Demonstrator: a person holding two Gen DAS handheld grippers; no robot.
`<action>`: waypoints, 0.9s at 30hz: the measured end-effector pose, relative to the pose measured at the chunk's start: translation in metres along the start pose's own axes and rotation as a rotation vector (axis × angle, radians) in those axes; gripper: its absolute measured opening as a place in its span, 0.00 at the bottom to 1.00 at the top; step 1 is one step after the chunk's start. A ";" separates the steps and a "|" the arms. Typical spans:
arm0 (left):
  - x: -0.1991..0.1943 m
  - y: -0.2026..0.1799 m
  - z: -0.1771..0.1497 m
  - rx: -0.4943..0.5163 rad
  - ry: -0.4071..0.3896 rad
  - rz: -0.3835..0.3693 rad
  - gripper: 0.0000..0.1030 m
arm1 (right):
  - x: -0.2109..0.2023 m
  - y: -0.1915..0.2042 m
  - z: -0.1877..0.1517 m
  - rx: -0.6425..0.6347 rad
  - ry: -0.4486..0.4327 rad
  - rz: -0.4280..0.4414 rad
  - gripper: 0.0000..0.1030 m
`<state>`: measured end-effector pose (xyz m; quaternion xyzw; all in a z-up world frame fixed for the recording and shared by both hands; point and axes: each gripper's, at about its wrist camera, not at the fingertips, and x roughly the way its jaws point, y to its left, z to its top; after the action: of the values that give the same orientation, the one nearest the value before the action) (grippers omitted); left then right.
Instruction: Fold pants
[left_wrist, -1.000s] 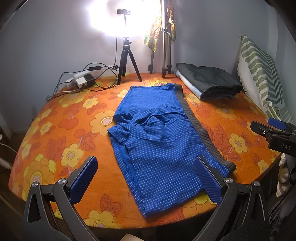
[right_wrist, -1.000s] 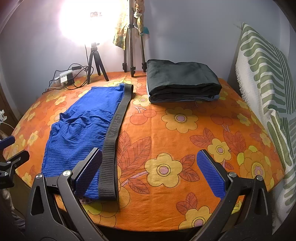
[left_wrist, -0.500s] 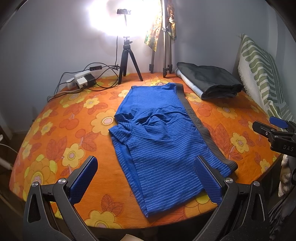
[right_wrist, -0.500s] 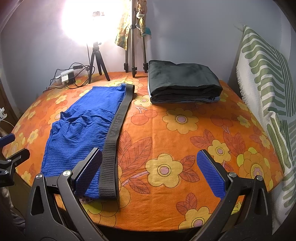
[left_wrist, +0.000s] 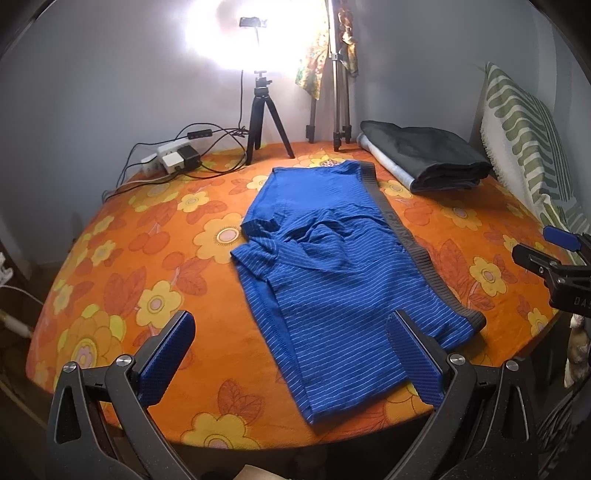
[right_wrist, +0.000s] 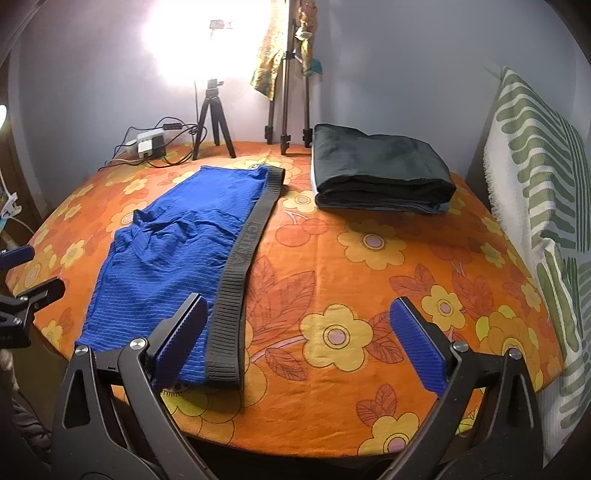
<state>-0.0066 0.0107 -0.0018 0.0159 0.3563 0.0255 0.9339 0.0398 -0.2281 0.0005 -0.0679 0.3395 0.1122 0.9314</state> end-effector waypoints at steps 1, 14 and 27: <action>-0.001 0.001 -0.001 0.000 -0.003 0.005 1.00 | 0.000 0.003 -0.002 -0.008 -0.003 0.006 0.97; 0.012 0.020 -0.024 -0.020 0.143 -0.050 0.79 | -0.004 0.021 -0.025 -0.134 -0.003 0.119 0.76; 0.002 -0.028 -0.050 0.264 0.180 -0.237 0.46 | 0.007 0.034 -0.057 -0.298 0.088 0.284 0.57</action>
<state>-0.0368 -0.0161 -0.0416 0.0936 0.4382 -0.1300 0.8845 0.0009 -0.2057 -0.0494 -0.1611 0.3656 0.2883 0.8702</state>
